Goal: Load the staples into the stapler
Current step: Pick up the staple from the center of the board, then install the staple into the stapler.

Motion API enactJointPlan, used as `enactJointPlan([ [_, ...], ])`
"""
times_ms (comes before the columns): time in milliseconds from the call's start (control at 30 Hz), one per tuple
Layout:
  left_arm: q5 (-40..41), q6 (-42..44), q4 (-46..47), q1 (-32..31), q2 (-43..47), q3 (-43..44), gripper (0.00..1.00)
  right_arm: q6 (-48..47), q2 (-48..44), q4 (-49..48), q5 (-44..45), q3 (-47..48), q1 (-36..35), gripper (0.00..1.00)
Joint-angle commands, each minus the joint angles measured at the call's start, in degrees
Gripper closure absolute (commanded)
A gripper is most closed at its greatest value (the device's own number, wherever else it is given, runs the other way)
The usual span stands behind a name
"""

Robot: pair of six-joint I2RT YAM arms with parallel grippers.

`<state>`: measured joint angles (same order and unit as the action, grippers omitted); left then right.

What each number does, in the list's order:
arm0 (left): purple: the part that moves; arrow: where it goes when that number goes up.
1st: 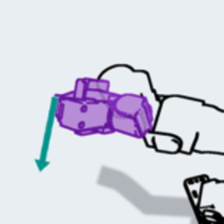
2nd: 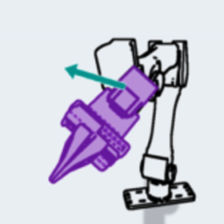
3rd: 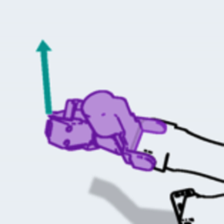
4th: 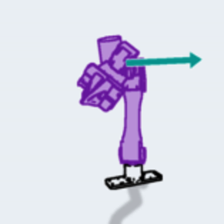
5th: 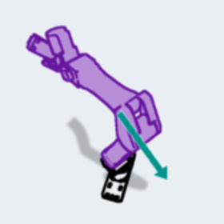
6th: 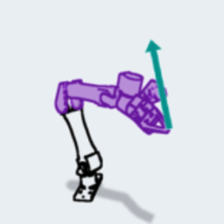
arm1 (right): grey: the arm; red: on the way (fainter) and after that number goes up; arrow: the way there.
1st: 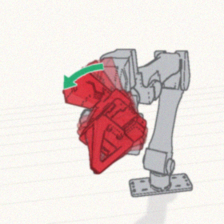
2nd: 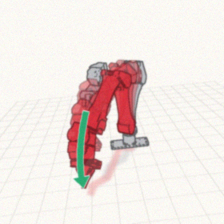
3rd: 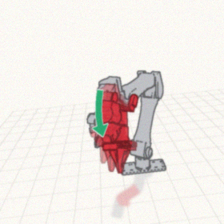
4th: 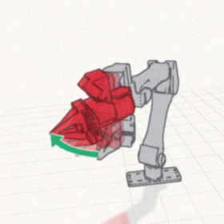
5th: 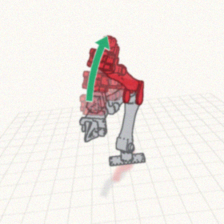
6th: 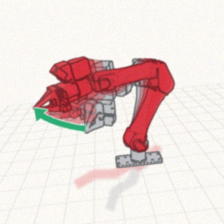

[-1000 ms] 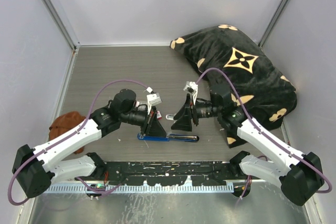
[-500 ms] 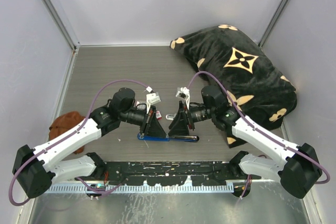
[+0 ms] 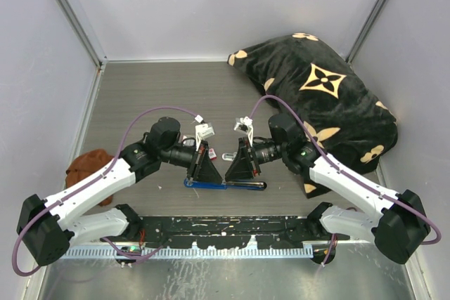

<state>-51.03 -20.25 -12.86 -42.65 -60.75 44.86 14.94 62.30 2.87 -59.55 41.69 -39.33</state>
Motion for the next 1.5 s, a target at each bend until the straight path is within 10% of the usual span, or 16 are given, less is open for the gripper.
enactJointPlan([
  [0, 0.1, -0.5, 2.3, 0.4, 1.3, 0.8, 0.95, 1.3, -0.2, -3.7, -2.5, 2.7, -0.4, 0.8],
  [167, 2.9, -1.4, 2.3, 1.8, 2.8, 0.1, 0.57, 1.3, -0.8, -3.8, -1.9, 2.6, -0.3, 0.85],
  [467, 20.3, -8.3, 5.7, 13.5, 11.1, -9.3, 0.22, -3.5, -1.7, -0.6, 13.6, 1.0, -1.8, 0.84],
  [600, 30.5, -15.2, 4.7, 21.4, 12.6, -15.6, 0.29, -4.8, -0.9, -0.6, 27.0, 1.2, -6.6, 0.84],
  [967, 27.4, -21.3, 5.1, 29.7, 13.3, -24.8, 0.51, -8.5, 12.3, -0.5, 46.4, 8.9, -19.0, 0.84],
  [1467, 24.0, -13.6, -1.5, 29.7, 6.6, -23.9, 0.71, -15.7, 28.1, -4.4, 48.1, 16.8, -24.6, 0.84],
])
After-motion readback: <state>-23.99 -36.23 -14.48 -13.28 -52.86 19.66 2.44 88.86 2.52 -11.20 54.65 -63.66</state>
